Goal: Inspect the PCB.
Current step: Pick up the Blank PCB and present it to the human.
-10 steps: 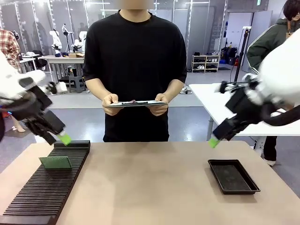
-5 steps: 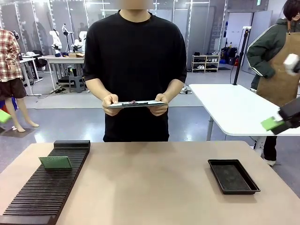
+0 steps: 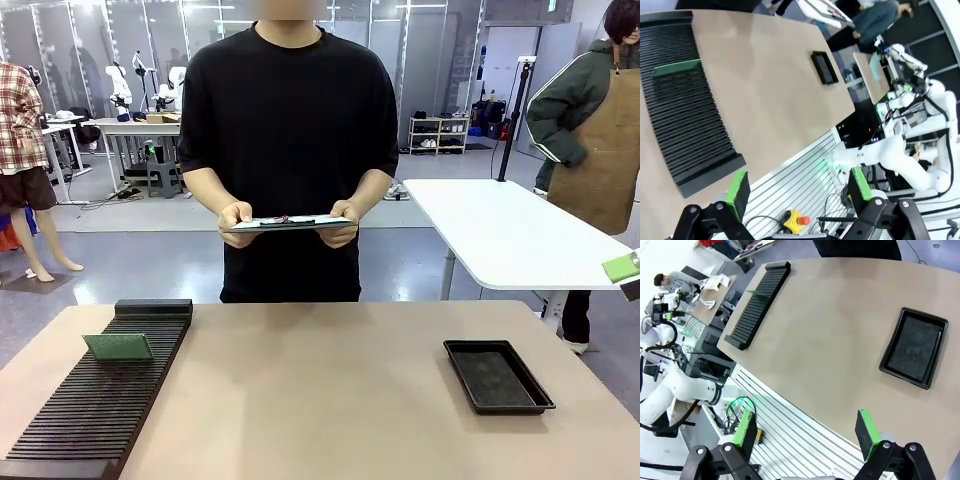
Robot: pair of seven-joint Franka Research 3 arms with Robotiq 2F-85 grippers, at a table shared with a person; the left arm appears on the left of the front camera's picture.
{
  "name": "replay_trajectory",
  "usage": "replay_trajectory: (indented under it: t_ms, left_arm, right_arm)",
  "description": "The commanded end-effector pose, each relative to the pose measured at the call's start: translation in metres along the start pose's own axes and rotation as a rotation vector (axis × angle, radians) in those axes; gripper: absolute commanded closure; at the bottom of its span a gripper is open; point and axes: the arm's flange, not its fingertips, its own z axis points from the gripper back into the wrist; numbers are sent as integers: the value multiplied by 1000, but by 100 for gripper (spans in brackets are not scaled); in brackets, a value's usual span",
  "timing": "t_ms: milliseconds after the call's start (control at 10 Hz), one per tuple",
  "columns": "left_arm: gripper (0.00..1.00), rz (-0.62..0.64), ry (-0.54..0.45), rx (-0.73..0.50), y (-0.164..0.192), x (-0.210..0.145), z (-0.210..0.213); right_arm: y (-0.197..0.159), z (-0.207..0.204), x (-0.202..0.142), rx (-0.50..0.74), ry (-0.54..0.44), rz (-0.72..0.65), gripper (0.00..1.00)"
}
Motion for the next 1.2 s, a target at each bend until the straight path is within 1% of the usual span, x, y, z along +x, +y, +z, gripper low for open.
replay_trajectory:
  t_ms: [0, 100, 200, 500, 600, 700, 800, 900, 1000, 1100]
  left_arm:
    - [0, -13, -94, 13, -1, -3, -3]
    - [0, 0, 0, 0, 0, 0, 0]
    - [0, 0, 0, 0, 0, 0, 0]
    - [0, 0, 0, 0, 0, 0, 0]
    - [0, 13, -15, 6, 2, -4, -1]
    - [0, -194, 73, 245, -44, 9, -5]
    - [0, -259, 127, 397, -65, 27, -12]
    - [0, -365, 231, 531, -78, 45, -26]
    - [0, -516, 323, 602, -80, 65, -43]
    - [0, -703, 410, 676, -78, 82, -61]
  right_arm:
    - [1, -7, -5, 16, -52, 28, 0]
    - [0, -10, -4, 21, -47, 53, 0]
    - [0, 1, 0, 6, -14, -2, 0]
    - [0, 1, 0, 6, -14, -2, 0]
    - [0, 1, 0, 6, -14, -2, 0]
    - [0, 1, 0, 6, -14, -2, 0]
    - [0, 1, 0, 6, -14, -2, 0]
    - [0, 1, 0, 6, -14, -2, 0]
    - [0, 1, 0, 6, -14, -2, 0]
    - [0, 1, 0, 6, -14, -2, 0]
